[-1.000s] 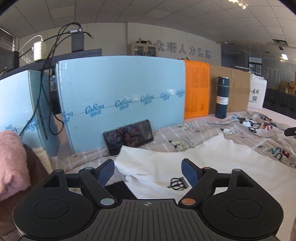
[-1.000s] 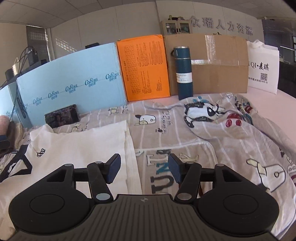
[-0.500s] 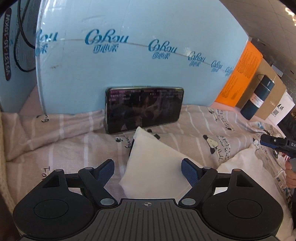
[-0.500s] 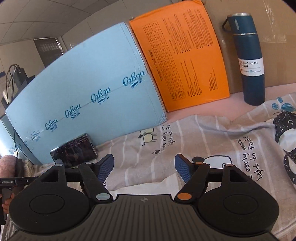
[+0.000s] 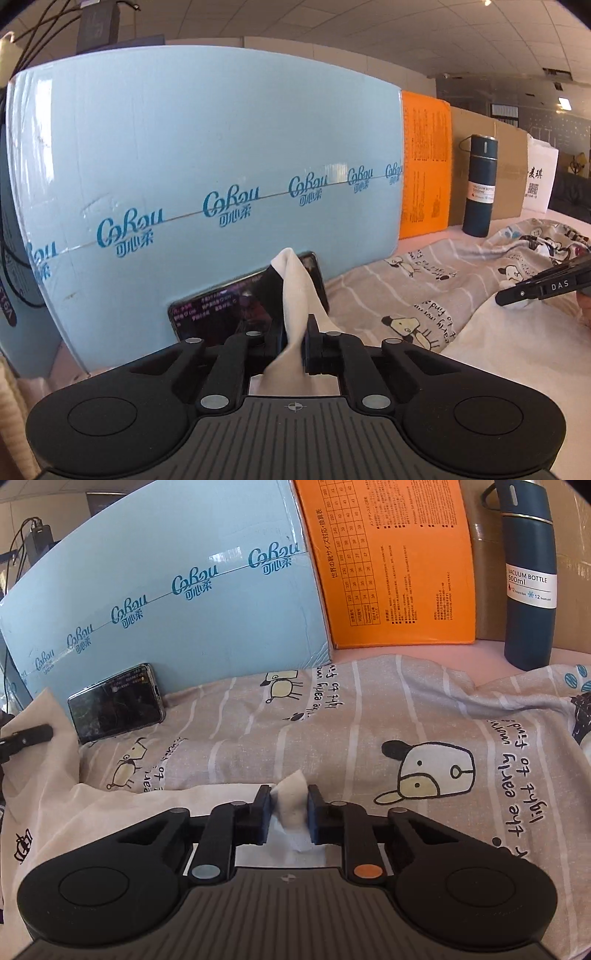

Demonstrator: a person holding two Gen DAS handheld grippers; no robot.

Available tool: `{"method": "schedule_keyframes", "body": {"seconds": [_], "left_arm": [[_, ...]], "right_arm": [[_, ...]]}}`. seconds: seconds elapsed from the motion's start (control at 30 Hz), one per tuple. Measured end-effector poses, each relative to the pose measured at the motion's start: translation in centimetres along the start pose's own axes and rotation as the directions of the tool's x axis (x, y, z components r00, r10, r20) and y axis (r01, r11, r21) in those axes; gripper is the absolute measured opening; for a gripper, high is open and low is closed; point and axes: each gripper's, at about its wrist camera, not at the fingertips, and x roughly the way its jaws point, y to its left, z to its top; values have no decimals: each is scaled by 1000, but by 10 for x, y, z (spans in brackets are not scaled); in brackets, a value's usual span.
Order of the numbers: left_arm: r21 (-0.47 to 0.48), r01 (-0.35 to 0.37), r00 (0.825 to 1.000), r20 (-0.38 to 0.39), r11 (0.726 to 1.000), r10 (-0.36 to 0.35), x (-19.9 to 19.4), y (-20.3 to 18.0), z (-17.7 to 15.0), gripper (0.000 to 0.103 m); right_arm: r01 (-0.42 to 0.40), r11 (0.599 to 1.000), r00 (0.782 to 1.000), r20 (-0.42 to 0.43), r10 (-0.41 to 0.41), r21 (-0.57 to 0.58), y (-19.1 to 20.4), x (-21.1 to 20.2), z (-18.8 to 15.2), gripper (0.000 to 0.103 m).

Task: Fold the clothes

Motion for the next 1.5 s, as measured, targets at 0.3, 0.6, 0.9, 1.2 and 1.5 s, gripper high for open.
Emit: {"method": "schedule_keyframes", "body": {"seconds": [0.3,0.6,0.9,1.2,1.5], "left_arm": [[70,35,982,-185,997,-21,69,-17,-7,13],[-90,85,983,-154,992,-98,51,3,-19,72],[-70,368,922,-102,927,-374,30,-23,-18,10],[-81,217,965,-130,973,-226,44,-16,-23,19],[-29,195,969,-147,980,-197,45,-20,-27,19]], "right_arm": [[205,979,973,114,-201,-24,8,-23,8,11],[225,974,974,22,-224,-22,-1,-3,1,11],[226,974,974,12,-226,-4,-4,-2,0,14],[229,973,973,9,-229,6,-5,-1,0,17],[231,973,973,10,-232,9,-6,-1,0,17]]}}
